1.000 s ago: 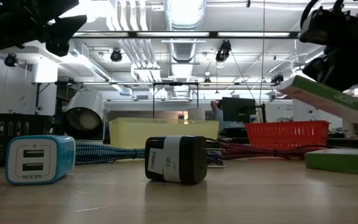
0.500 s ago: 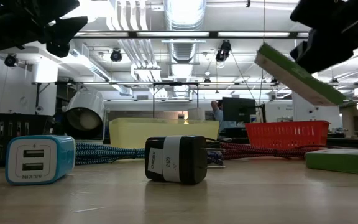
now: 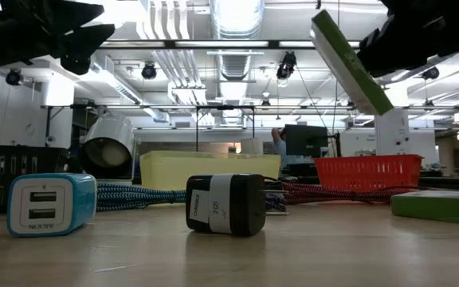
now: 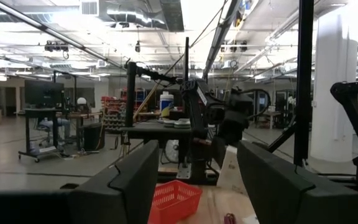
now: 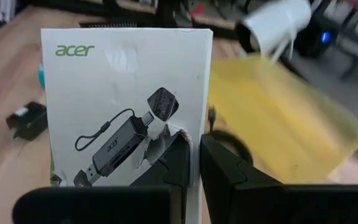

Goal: Pick and place items into bin
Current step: Put the top card reader box into the black bin

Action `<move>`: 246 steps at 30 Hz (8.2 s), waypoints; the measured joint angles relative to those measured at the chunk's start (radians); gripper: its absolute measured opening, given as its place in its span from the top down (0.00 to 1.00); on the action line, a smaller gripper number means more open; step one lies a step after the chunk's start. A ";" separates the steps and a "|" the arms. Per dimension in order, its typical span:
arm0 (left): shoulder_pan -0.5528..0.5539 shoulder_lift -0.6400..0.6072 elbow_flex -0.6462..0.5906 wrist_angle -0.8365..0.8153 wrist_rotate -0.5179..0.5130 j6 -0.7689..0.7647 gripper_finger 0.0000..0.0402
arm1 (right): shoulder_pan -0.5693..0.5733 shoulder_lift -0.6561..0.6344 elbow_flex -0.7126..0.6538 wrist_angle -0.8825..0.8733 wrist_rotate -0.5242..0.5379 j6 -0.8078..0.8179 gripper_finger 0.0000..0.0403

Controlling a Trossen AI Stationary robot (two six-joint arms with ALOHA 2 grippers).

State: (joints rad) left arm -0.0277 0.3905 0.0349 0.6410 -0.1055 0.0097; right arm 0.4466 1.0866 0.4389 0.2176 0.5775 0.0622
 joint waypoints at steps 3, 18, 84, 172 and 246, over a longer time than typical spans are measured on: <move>0.000 0.003 0.000 0.005 0.000 -0.001 0.49 | 0.000 0.003 -0.026 0.082 0.003 -0.037 0.95; 0.000 0.020 -0.001 0.066 0.000 0.136 0.49 | -0.050 0.093 -0.051 0.294 0.029 -0.209 0.95; 0.019 0.778 0.211 0.503 -0.025 0.400 0.49 | -0.427 0.351 0.014 0.631 0.027 -0.407 0.95; 0.145 1.300 0.638 0.418 0.013 0.076 0.49 | -0.428 0.349 0.013 0.679 0.156 -0.385 0.95; 0.172 1.363 0.706 0.439 0.017 0.128 0.75 | -0.428 0.350 0.013 0.678 0.160 -0.387 0.95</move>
State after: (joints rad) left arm 0.1440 1.7535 0.7413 1.0805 -0.0887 0.1378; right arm 0.0185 1.4364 0.4515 0.8951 0.7374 -0.3250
